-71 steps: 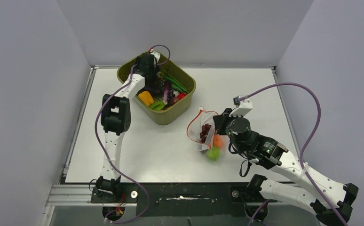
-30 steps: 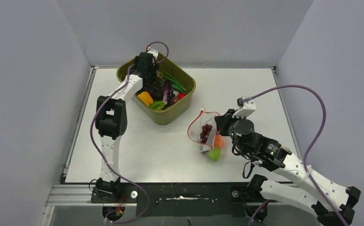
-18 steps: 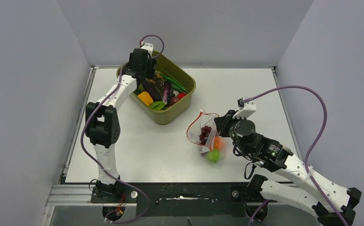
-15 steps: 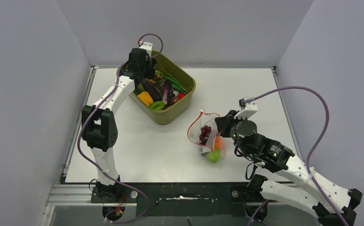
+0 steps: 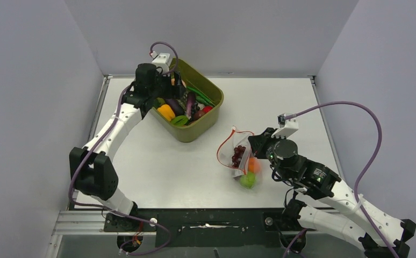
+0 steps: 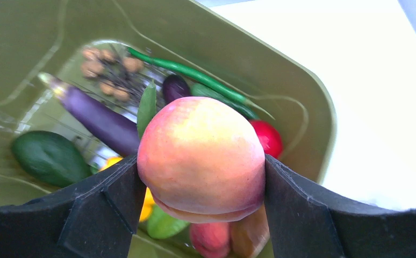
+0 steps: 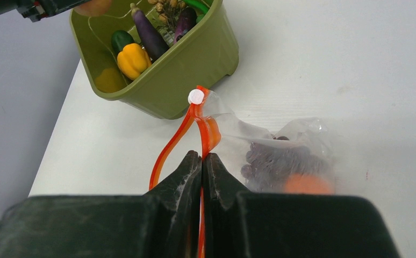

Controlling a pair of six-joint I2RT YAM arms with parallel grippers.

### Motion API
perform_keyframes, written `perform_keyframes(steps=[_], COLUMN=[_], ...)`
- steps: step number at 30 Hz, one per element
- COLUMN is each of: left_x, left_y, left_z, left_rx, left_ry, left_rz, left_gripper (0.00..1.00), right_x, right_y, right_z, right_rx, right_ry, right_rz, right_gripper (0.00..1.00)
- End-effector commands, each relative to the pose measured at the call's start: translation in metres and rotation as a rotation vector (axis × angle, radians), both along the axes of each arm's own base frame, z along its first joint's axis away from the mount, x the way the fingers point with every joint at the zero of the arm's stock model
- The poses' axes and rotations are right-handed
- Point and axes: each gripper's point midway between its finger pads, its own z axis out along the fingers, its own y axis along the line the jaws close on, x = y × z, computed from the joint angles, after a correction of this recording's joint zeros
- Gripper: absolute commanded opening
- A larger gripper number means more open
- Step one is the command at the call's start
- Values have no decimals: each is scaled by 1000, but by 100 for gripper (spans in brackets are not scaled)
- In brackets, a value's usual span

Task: Place the food in the zip-top bag and seal the zipper
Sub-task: Pick up the fake fruit from the bin, then place the fake fruit in the zipper food storage bag.

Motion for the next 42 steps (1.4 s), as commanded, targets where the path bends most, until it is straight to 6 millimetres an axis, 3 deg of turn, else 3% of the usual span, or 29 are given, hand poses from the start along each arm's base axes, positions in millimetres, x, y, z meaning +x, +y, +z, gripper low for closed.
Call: perform_keyframes(steps=[1, 16, 22, 27, 42], left_x=[-38, -163, -198, -219, -243], left_y=[-30, -69, -91, -111, -161], left_z=[44, 64, 66, 66, 20], left_rx=[-221, -479, -483, -519, -466], left_ry=[-86, -47, -53, -40, 3], left_rz=[-154, -485, -576, -626, -635], left_gripper=[50, 50, 50, 50, 49], right_x=[4, 9, 13, 16, 15], right_y=[2, 16, 23, 24, 29], right_z=[18, 23, 25, 24, 22], right_rx=[84, 51, 59, 72, 99], right_ry=[-43, -70, -68, -65, -63], right_rz=[-17, 40, 41, 27, 38], right_gripper=[0, 0, 0, 0, 0])
